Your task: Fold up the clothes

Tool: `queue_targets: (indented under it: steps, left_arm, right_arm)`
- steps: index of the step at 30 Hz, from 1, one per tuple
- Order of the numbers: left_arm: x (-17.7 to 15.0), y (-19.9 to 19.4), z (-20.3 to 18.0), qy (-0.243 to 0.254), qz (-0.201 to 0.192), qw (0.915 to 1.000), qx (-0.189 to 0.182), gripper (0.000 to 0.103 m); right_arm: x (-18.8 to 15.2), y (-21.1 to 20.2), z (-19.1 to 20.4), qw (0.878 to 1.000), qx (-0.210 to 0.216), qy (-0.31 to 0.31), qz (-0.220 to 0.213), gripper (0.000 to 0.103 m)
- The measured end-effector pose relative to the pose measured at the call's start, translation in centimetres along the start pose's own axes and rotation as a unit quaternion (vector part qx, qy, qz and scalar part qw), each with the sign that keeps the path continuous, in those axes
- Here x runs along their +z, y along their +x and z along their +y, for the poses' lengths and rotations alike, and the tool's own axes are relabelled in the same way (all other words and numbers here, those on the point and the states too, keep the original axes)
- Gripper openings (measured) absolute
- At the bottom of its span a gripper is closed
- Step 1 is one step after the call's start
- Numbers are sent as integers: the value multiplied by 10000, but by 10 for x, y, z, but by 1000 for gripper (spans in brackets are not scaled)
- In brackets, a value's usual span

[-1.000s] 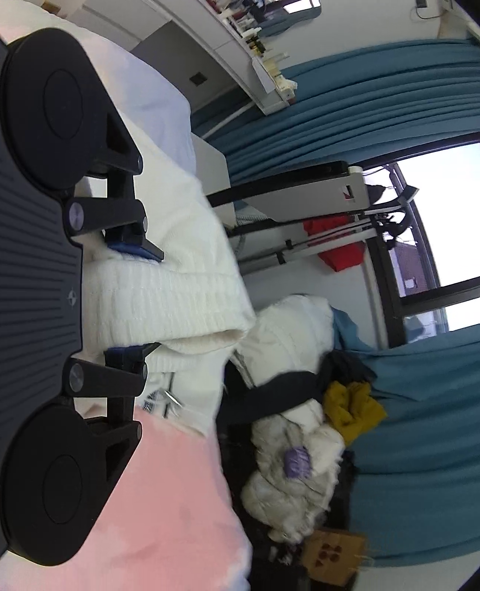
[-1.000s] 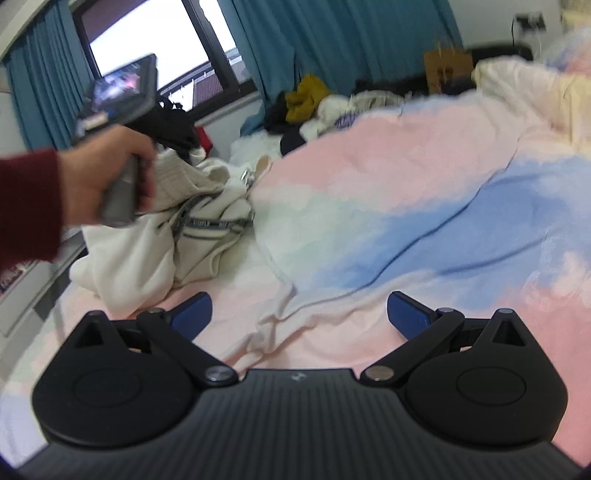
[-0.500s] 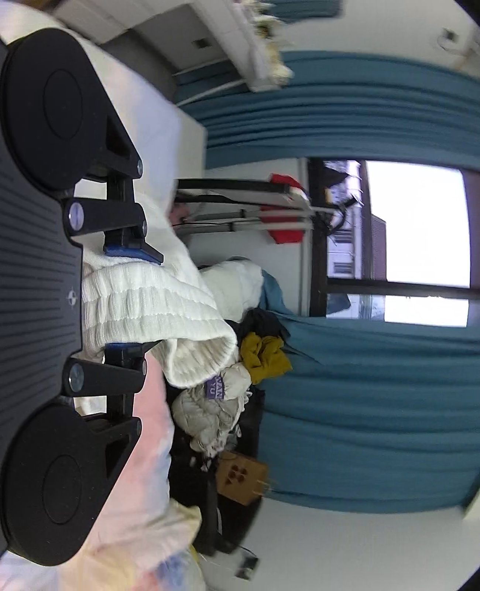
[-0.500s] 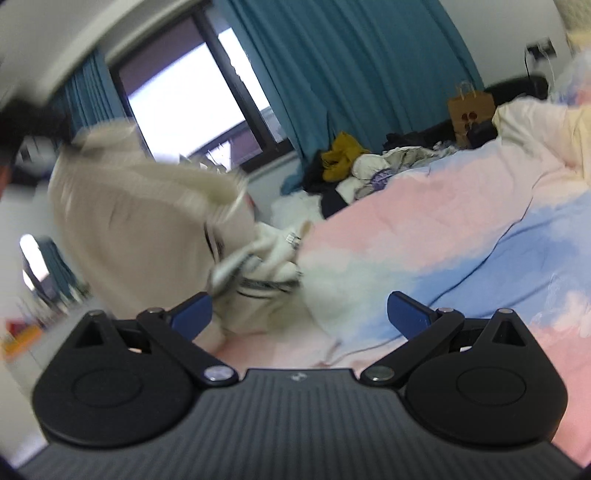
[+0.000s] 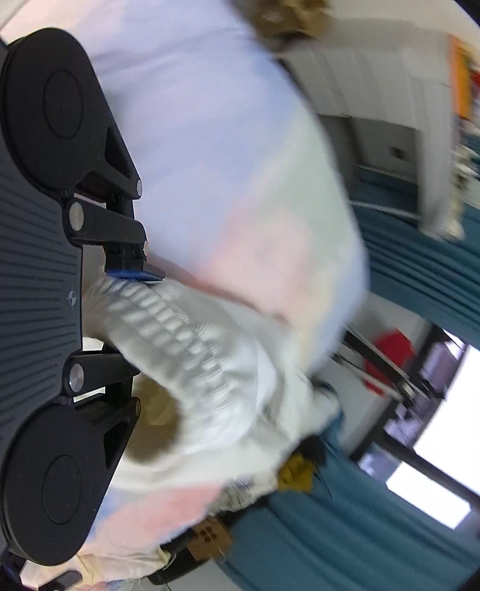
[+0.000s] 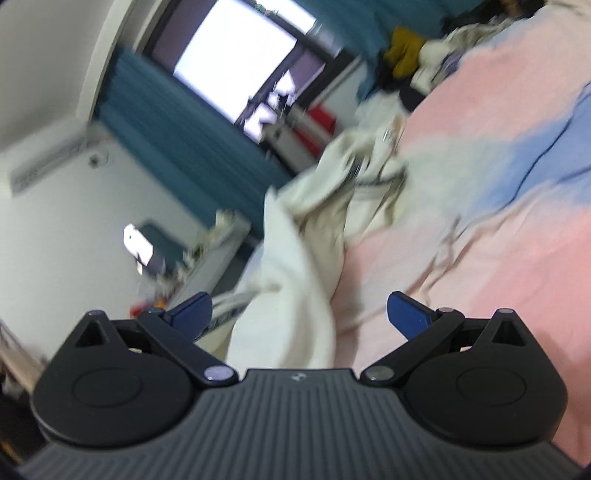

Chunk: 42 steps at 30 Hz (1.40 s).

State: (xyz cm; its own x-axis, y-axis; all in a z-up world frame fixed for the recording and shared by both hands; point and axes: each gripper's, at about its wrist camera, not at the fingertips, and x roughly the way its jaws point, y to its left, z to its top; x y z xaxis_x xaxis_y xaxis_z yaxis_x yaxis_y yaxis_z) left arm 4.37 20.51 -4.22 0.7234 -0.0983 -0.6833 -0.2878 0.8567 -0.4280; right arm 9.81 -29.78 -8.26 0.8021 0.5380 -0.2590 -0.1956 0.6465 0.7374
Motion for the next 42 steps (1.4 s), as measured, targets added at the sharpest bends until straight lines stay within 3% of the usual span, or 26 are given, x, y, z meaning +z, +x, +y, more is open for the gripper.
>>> queue_targets:
  steps: [2, 7, 12, 15, 17, 20, 22, 28, 35, 39, 42]
  left_arm:
    - [-4, -6, 18, -244, 112, 9996, -122, 20]
    - [-22, -40, 33, -241, 161, 9988, -382, 24]
    - [-40, -58, 40, -339, 239, 9975, -576, 33]
    - [-44, -63, 41, -539, 199, 9949, -829, 49]
    - [-48, -73, 42, -529, 122, 9939, -955, 51]
    - [-50, -80, 32, -422, -103, 9922, -1166, 57]
    - [-51, -82, 25, -303, -242, 9900, -1355, 58]
    - [-46, -71, 7, -169, -327, 9851, -1682, 70]
    - [-42, -57, 1, -200, -366, 9834, -1768, 71]
    - [-43, -57, 1, -305, -429, 9839, -1708, 71]
    - [-46, -64, -2, -342, -574, 9837, -1668, 69]
  right_arm:
    - [-6, 9, 1, 9997, 2, 58, 239, 103]
    - [-23, 32, 4, 9971, 2, 111, 750, 103]
    - [-41, 56, 4, 9935, -198, -10, 1119, 102]
    - [-45, 70, -1, 9897, -45, 128, 1423, 99]
    - [-48, 75, 1, 9880, 126, 86, 1539, 97]
    - [-55, 83, 6, 9867, 155, -177, 1607, 90]
    - [-58, 91, -1, 9853, 160, -144, 1693, 80]
    - [-62, 104, -4, 9860, 476, -94, 1597, 67]
    - [-73, 114, 10, 9903, 302, -465, 1273, 64]
    - [-67, 111, 14, 9908, 420, -19, 1288, 32]
    - [-65, 102, 23, 9917, 349, -100, 1231, 22]
